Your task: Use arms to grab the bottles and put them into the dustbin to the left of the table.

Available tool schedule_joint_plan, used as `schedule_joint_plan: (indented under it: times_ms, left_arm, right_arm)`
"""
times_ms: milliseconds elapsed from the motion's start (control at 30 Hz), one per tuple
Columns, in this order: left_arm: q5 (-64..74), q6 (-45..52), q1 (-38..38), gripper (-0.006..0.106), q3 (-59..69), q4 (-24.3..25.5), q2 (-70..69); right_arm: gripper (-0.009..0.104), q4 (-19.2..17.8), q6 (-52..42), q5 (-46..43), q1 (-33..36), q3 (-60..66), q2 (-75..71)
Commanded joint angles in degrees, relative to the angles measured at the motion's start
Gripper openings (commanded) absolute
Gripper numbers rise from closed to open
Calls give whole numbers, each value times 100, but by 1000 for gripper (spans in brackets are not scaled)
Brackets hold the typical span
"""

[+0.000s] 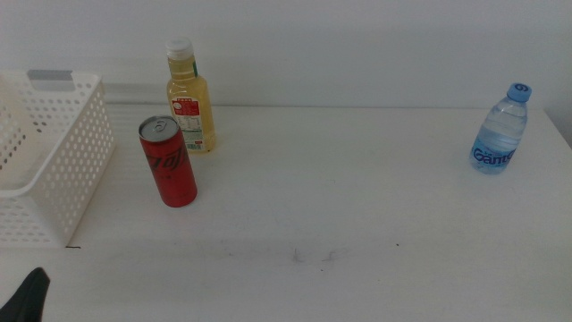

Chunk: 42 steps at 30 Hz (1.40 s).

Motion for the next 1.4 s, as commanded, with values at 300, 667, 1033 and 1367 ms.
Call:
schedule_joint_plan:
  times_ms: [300, 667, 1033, 1367]
  left_arm:
    - [-4820, -102, -1319, 94, -5, -123, 5094]
    - [-8152, -450, -1481, 94, -5, 80, 8411]
    - [-8152, -515, -1481, 94, -34, 156, 8599]
    - [-8152, -170, -1481, 94, -377, 355, 8614]
  right_arm:
    - [88, -16, -25, -36, -48, 24, -22]
    - [88, -16, -25, -36, -48, 24, -22]
    - [88, -16, -25, -36, -48, 24, -22]
    - [88, -16, -25, -36, -48, 24, -22]
